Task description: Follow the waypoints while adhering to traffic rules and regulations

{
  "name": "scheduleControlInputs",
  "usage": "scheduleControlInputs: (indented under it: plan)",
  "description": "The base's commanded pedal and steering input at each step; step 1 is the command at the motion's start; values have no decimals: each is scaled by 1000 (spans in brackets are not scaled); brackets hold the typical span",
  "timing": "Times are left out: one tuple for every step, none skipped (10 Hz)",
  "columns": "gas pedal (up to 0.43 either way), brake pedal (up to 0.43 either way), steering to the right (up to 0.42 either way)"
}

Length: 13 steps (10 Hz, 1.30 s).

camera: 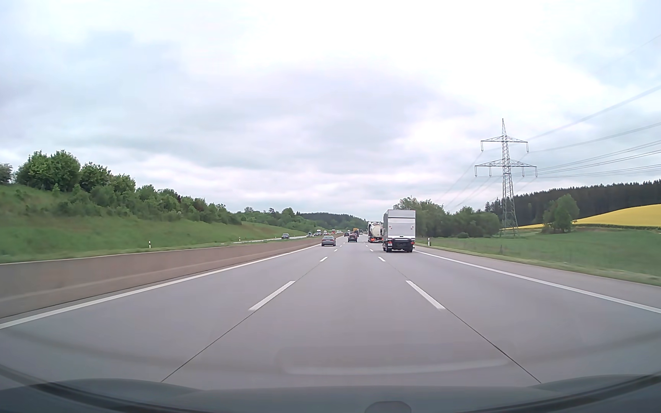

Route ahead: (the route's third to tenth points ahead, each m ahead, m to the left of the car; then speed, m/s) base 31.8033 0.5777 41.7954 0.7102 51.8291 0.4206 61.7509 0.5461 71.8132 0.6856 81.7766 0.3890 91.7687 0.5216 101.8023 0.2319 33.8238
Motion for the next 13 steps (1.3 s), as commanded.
scheduleControlInputs:
  plan:
    - [268, 0, -1]
    - [268, 0, -1]
    - [268, 0, -1]
    - [268, 0, -1]
    - [268, 0, -1]
    - [268, 0, -1]
    - [268, 0, -1]
    - [268, 0, -1]
    - [268, 0, -1]
    - [268, 0, -1]
    - [268, 0, -1]
    - [268, 0, -1]
    - [268, 0, 0]
